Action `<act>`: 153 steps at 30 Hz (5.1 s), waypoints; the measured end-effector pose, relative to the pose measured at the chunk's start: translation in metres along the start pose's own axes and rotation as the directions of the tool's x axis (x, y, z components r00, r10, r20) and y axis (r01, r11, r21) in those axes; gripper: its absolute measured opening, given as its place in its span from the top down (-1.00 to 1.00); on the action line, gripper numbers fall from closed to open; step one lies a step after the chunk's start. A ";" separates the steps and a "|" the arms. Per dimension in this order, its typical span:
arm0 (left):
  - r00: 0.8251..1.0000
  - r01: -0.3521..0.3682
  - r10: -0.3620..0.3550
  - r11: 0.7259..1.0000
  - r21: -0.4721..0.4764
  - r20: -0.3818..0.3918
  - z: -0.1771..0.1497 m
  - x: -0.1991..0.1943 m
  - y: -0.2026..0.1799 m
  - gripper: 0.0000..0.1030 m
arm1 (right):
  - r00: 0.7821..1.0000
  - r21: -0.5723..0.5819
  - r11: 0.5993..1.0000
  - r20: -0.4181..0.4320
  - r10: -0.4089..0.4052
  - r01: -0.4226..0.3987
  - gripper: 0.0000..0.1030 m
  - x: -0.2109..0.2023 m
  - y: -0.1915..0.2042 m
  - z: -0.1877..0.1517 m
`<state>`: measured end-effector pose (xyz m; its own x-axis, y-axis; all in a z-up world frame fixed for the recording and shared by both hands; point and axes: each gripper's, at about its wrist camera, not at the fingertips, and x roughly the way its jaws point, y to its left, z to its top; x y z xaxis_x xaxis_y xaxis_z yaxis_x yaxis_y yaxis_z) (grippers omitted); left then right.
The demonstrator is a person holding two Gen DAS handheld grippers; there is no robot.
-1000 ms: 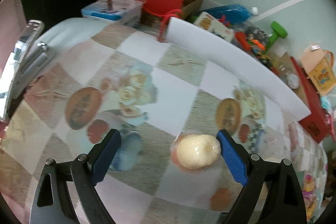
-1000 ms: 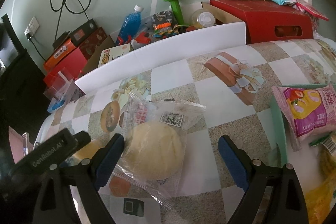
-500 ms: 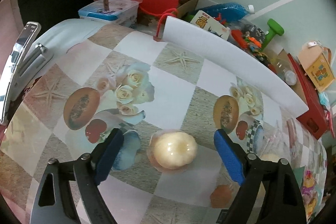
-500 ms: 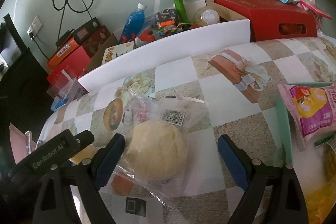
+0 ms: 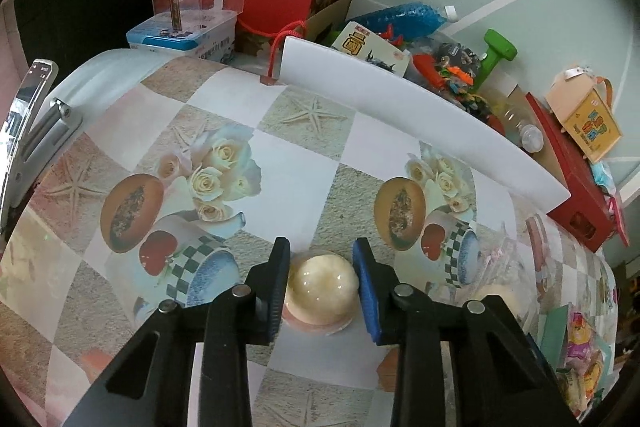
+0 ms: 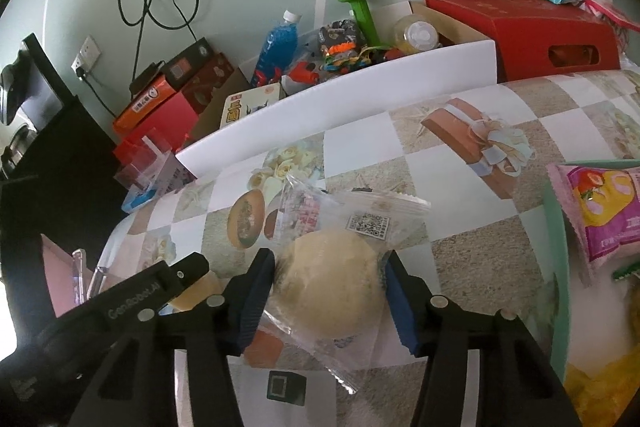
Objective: Organize snacks
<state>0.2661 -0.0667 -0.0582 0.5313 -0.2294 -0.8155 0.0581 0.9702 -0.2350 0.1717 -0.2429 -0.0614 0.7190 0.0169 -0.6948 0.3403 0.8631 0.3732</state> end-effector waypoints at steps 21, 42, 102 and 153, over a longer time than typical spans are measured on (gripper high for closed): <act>0.979 0.130 -0.134 0.991 0.039 0.151 0.008 -0.062 -0.021 0.38 | 0.977 0.014 0.987 0.141 -0.161 0.161 -0.09 -0.071 -0.010 0.023; 0.914 0.332 -0.388 0.882 0.334 0.116 -0.021 -0.106 -0.133 0.38 | 0.870 0.281 0.897 0.267 -0.414 0.340 -0.09 -0.168 -0.102 0.039; 0.986 -0.129 0.082 0.923 0.363 0.143 -0.154 -0.139 -0.101 -0.99 | 0.919 0.060 0.927 0.117 -0.376 0.371 -1.00 -0.236 -0.115 -0.035; 0.967 -0.217 0.249 0.922 0.320 -0.061 -0.207 -0.110 -0.048 -0.99 | 0.929 -0.134 0.923 -0.037 -0.369 0.362 -1.00 -0.192 -0.095 -0.112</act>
<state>0.0294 -0.1043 -0.0663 0.4762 0.0149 -0.8792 0.2088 0.9694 0.1295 -0.0666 -0.2717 -0.0324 0.5195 -0.2843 -0.8058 0.4925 0.8702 0.0105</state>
